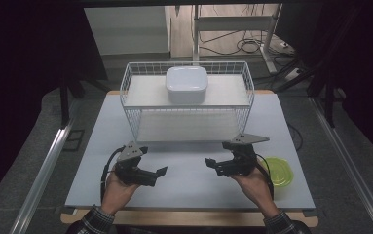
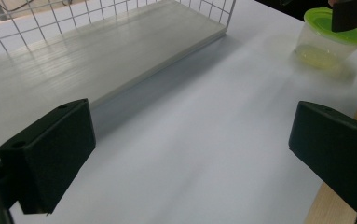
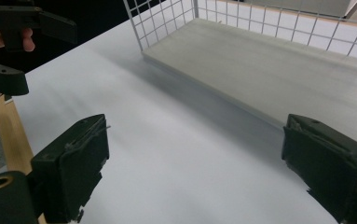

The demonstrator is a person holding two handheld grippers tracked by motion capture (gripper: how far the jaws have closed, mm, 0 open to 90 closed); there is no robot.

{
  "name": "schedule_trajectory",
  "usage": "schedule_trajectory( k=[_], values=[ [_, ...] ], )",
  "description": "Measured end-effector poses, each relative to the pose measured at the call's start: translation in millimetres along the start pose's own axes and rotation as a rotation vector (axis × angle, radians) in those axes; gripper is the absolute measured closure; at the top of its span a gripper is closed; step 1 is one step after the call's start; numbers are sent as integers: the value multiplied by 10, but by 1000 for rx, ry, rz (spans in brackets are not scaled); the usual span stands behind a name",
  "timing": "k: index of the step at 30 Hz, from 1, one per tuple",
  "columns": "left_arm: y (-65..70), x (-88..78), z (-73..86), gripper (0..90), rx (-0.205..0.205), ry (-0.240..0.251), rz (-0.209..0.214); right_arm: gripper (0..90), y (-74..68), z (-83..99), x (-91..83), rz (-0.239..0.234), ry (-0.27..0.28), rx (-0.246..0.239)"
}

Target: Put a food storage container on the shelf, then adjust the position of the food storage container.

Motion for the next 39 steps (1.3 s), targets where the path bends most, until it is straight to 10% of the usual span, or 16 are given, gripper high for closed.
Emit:
schedule_trajectory(
  k=[21, 39],
  values=[
    [115, 14, 549, 0, 34, -63, -10, 78, -80, 515, 22, 18, -56, -37],
    [115, 26, 558, 1, 31, -60, -5, 50, -96, 537, 24, 33, -114, -20]
  ],
)
Point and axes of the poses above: each handheld gripper's, and its own axes: x roughly forward along the jaws, z roughly out of its underside, y roughly to its right, the point moved 3 cm from there along x, roughly forward along the jaws, and after that the axes turned 2 degrees about y, right-handed, at the moved point
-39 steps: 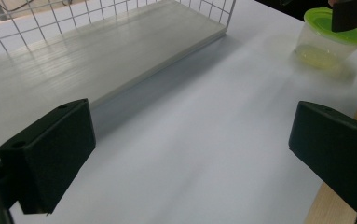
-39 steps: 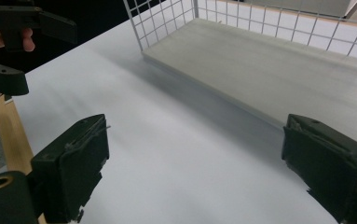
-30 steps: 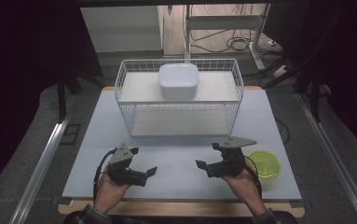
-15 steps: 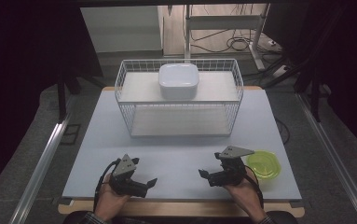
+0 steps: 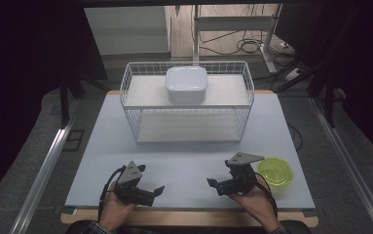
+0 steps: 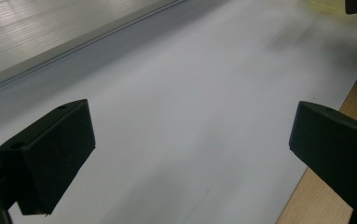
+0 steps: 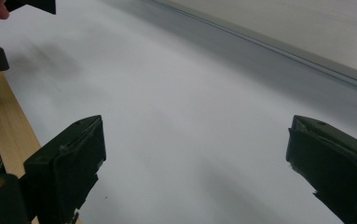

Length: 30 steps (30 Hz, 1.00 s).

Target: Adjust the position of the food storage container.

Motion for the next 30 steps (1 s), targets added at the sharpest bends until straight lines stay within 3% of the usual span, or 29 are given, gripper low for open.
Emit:
schedule_trajectory(
  k=[2, 3, 4, 8, 9, 10, 12, 18, 30],
  values=[
    [1, -1, -2, 1, 1, 1, -1, 87, 21, -3, -21, 11, -15, 16],
    [1, -3, -4, 1, 1, 2, -2, 151, 33, -6, -41, 23, -18, 20],
    [1, -3, -5, 1, 0, 3, -1, 287, 45, -7, -76, 30, -21, 25],
    [0, -4, -3, 2, -1, 1, 1, 618, 82, -4, -184, 36, -41, -3],
    [0, -4, -3, 3, -1, 1, 1, 737, 105, 0, -245, 52, -38, -16],
    [1, -5, -3, 3, -1, 2, 2, 737, 105, 0, -245, 52, -38, -16],
    [4, -4, -4, 4, 0, 2, 3, 870, 162, -6, -346, 88, -34, -17],
    [7, -1, -3, 4, -2, 0, 5, 899, 328, 9, -533, 149, -4, 26],
    [-4, 6, 6, 7, -11, -6, 8, 899, 788, 223, -974, 302, 25, 175]
  ],
)
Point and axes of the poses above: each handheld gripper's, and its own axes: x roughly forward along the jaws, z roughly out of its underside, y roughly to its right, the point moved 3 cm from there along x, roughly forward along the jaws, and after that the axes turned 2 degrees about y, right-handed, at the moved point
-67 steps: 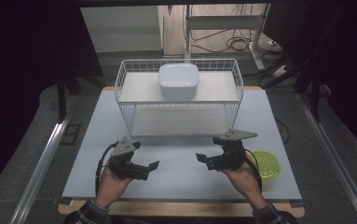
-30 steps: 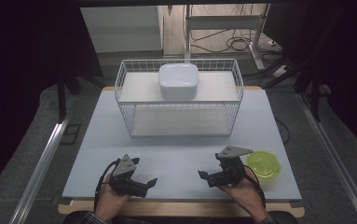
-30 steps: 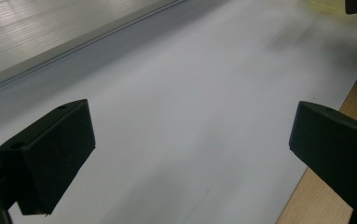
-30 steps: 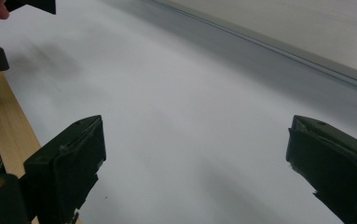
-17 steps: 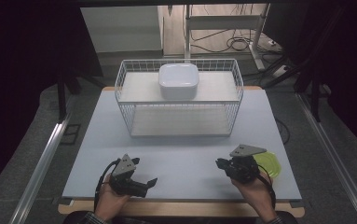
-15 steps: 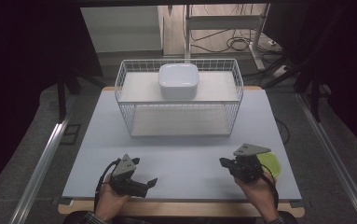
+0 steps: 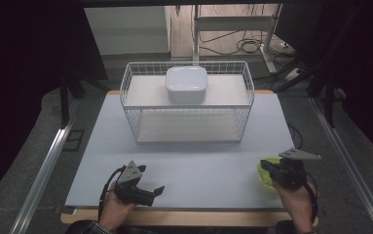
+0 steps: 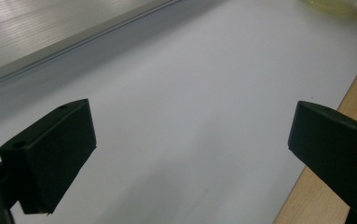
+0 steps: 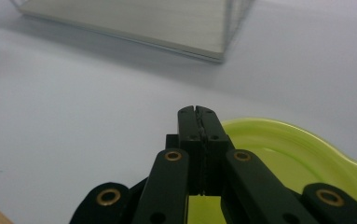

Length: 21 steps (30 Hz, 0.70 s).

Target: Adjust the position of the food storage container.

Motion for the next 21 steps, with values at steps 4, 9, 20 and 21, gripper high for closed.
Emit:
schedule_trajectory(
  k=[4, 9, 20, 21],
  values=[
    [-4, 7, 4, 8, -3, -4, 2, 899, 174, 46, -111, 50, 7, 32],
    [-3, 11, 8, 9, -4, -7, 4, 899, 378, 127, -216, 119, 8, 60],
    [1, 25, 15, 10, -2, -18, 6, 899, 619, 273, -303, 198, -5, 104],
    [1, 25, 16, 11, -1, -18, 6, 899, 629, 277, -302, 200, -8, 107]
  ],
)
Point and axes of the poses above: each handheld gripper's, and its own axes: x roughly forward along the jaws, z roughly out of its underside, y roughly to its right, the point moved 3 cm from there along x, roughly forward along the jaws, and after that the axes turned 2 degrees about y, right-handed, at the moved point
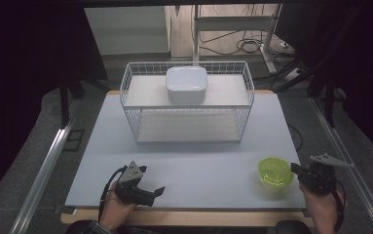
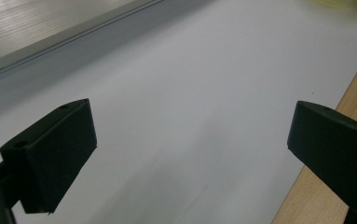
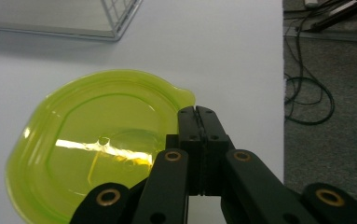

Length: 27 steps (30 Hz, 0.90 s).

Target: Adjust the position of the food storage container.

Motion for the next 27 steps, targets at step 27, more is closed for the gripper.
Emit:
schedule_trajectory(
  k=[27],
  values=[
    [23, 28, 11, 13, 13, -23, 5, 898, -166, 84, 143, -72, -86, 6]
  ],
)
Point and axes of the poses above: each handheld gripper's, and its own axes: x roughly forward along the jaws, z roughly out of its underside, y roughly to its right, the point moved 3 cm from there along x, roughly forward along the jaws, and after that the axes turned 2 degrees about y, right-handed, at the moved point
